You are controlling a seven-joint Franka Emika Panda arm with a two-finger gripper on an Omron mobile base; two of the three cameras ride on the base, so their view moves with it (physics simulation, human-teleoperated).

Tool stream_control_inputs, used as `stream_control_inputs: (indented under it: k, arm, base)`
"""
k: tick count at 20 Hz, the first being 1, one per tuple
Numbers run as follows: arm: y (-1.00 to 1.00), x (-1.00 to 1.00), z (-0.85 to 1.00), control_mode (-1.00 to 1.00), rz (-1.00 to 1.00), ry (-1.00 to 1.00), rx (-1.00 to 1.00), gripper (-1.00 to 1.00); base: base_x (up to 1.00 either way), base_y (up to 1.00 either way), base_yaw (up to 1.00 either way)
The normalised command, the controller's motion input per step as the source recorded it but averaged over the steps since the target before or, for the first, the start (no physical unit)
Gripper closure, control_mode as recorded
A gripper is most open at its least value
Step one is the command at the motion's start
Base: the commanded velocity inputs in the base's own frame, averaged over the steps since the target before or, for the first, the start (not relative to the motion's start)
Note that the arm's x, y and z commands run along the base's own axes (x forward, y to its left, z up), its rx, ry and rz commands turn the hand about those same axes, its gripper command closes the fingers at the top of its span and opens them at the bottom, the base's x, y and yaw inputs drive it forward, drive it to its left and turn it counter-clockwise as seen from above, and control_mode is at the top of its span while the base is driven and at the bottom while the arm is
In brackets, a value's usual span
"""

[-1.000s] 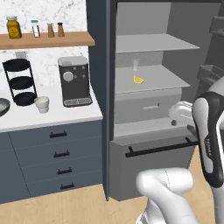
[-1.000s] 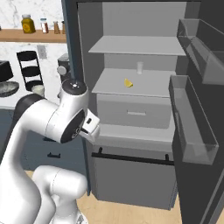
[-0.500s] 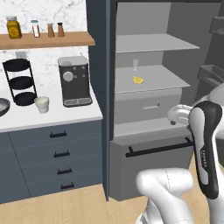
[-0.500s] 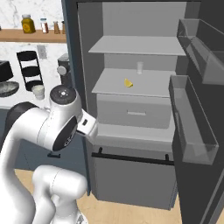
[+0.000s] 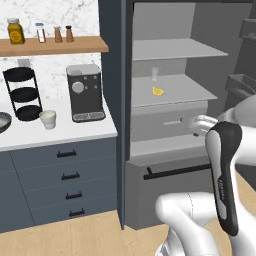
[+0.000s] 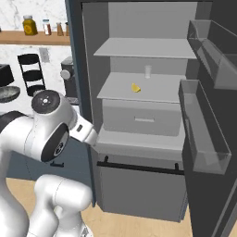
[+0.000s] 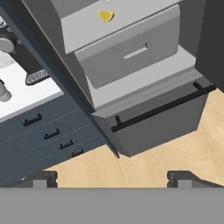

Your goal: Grab a lemon wedge from the fridge and one ice cube from the ice bowl, and put them in the glass of lemonade.

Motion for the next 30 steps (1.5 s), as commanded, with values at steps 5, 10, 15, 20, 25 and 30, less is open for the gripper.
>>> stream_control_inputs:
  k: [5,10,15,20,25,30]
  arm:
    - [0.00,0.00,0.06,-1.00,-0.02,0.00,0.00,-1.00]
    - [-0.45,0.00,0.00,-1.00,0.00,-0.01,0.00,-1.00]
    - [0.00,0.00,0.00,1.00,0.00,0.00,0.00,-1.00]
    - [0.00,0.00,0.00,1.00,0.00,0.00,0.00,-1.00]
    - [0.00,0.00,0.00,1.00,0.00,0.00,0.00,-1.00]
    - [0.00,0.00,0.00,1.00,0.00,0.00,0.00,-1.00]
  base:
    - [0.00,0.00,0.00]
    - [0.00,0.00,0.00]
    - [0.03,-0.70,0.01]
    - [0.31,-0.44,0.01]
    - [0.73,0.13,0.00]
    - [0.76,0.17,0.00]
